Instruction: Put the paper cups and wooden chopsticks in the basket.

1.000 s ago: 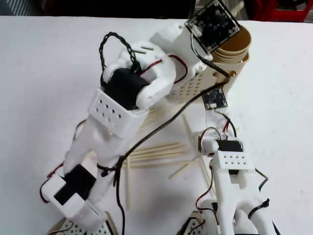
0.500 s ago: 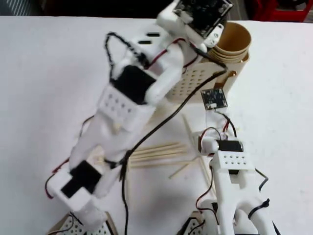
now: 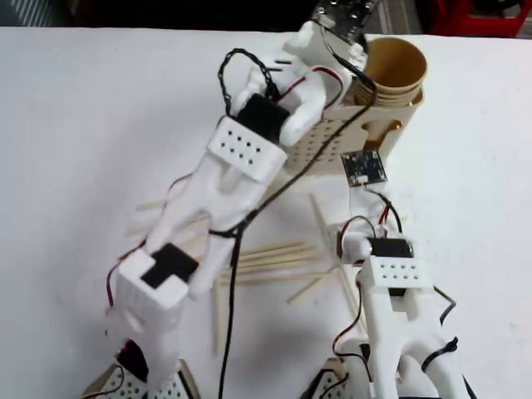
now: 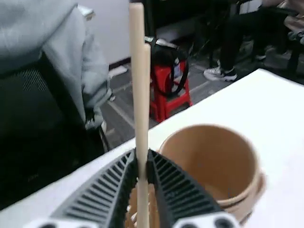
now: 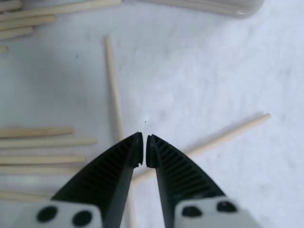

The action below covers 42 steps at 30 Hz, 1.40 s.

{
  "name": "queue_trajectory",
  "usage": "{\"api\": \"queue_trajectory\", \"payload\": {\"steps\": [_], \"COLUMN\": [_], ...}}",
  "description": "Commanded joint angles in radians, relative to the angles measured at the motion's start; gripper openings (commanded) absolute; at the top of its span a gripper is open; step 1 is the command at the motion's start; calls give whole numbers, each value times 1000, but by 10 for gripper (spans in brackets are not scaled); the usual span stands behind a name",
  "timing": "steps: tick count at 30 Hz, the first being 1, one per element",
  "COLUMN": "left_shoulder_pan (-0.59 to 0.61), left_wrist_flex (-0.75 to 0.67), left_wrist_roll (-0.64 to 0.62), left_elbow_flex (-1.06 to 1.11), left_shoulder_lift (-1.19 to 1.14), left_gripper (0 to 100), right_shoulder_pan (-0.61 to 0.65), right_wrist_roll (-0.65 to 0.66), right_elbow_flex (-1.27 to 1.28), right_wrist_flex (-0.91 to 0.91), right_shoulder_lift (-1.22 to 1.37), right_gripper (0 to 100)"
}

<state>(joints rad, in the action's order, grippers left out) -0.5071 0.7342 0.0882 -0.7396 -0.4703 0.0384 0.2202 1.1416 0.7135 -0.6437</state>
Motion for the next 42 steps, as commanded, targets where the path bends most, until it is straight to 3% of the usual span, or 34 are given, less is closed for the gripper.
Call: {"api": "queue_trajectory", "payload": {"steps": [1,4,12,24,35,42], "left_shoulder_pan": [47,47,59,64,104,107], "left_wrist_flex": [49,129,264,747,1040,1031], "left_wrist_roll": [-17,-44,-15,183,199,293], "left_elbow_flex": [-48,-49,-75,-160,-149,112], "left_shoulder_lift": [-33,-42,12,173,265,314], "left_gripper": [106,168,166,166,166,166], "right_shoulder_pan": [-10,-10,-10,-10,-10,-10], "right_wrist_roll": [3,23,25,26,26,26], "right_elbow_flex": [-44,-44,-44,-44,-44,-44], "right_wrist_flex": [-19,-19,-19,-18,-18,-18], "right_shoulder_lift": [-15,-15,-13,-13,-13,-13], "right_gripper": [28,28,28,28,28,28]}}
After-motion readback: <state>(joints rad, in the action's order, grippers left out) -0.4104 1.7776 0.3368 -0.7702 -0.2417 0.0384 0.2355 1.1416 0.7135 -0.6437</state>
